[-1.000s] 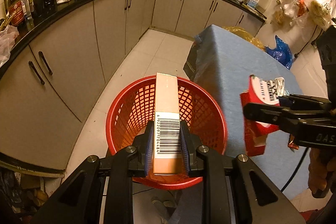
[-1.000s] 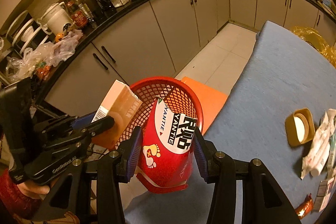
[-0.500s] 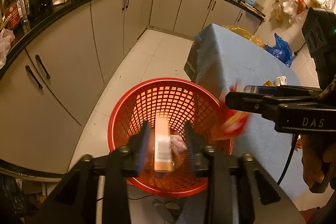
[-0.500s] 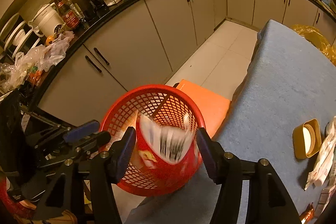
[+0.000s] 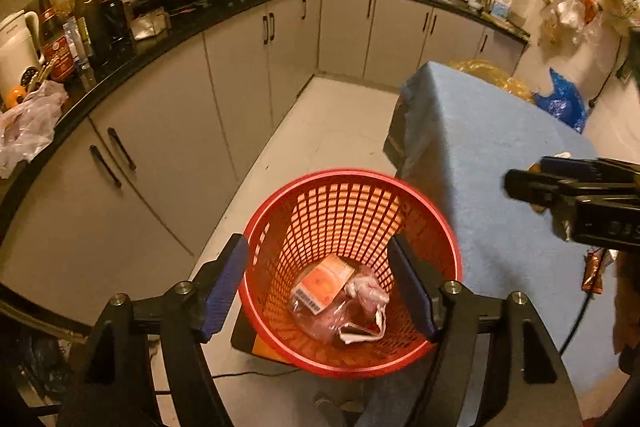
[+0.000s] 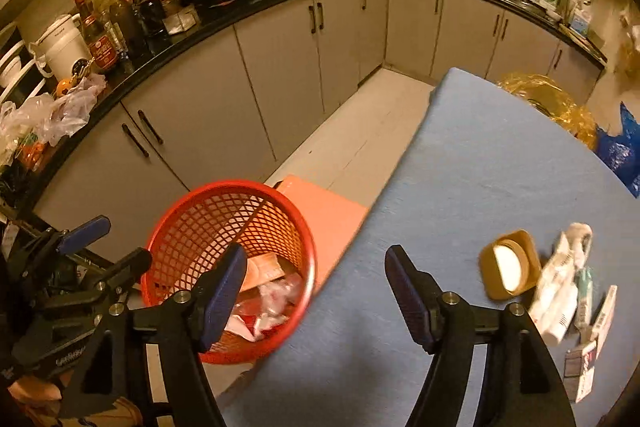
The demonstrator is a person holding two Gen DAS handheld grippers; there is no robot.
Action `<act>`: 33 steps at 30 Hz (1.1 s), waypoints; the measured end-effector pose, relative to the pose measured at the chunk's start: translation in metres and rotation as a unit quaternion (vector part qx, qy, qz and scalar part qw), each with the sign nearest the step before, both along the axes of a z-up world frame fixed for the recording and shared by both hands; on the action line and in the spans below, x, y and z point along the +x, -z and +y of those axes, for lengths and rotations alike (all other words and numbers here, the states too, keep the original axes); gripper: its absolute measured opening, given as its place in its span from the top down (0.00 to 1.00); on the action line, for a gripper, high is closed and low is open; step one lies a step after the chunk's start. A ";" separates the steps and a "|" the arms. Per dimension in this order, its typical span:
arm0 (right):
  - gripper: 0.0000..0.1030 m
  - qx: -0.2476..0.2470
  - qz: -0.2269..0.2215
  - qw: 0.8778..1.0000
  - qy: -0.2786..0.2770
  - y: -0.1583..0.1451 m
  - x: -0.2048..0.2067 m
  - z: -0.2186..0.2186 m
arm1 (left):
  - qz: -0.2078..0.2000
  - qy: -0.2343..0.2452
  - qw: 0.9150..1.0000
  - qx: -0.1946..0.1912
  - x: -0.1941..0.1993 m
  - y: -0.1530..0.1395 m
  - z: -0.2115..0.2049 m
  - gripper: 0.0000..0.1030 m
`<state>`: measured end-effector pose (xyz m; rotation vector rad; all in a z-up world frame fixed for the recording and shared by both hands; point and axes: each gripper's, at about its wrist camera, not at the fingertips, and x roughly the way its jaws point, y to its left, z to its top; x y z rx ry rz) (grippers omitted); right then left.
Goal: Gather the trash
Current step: 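Return both tools to the table toward the red snack packet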
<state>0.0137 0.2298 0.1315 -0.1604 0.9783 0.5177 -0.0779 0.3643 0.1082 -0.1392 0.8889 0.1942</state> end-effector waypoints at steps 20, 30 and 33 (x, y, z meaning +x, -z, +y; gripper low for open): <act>0.27 0.034 0.046 0.995 0.077 0.015 -0.059 -0.163 | 0.010 0.032 0.999 -0.010 -0.017 0.000 -0.099 0.31; 0.27 0.011 0.047 0.985 0.165 0.034 -0.084 -0.280 | 0.041 0.123 0.992 0.005 -0.012 0.009 -0.191 0.31; 0.27 0.004 0.044 0.980 0.194 0.039 -0.084 -0.313 | 0.046 0.149 0.988 0.011 -0.008 0.010 -0.216 0.31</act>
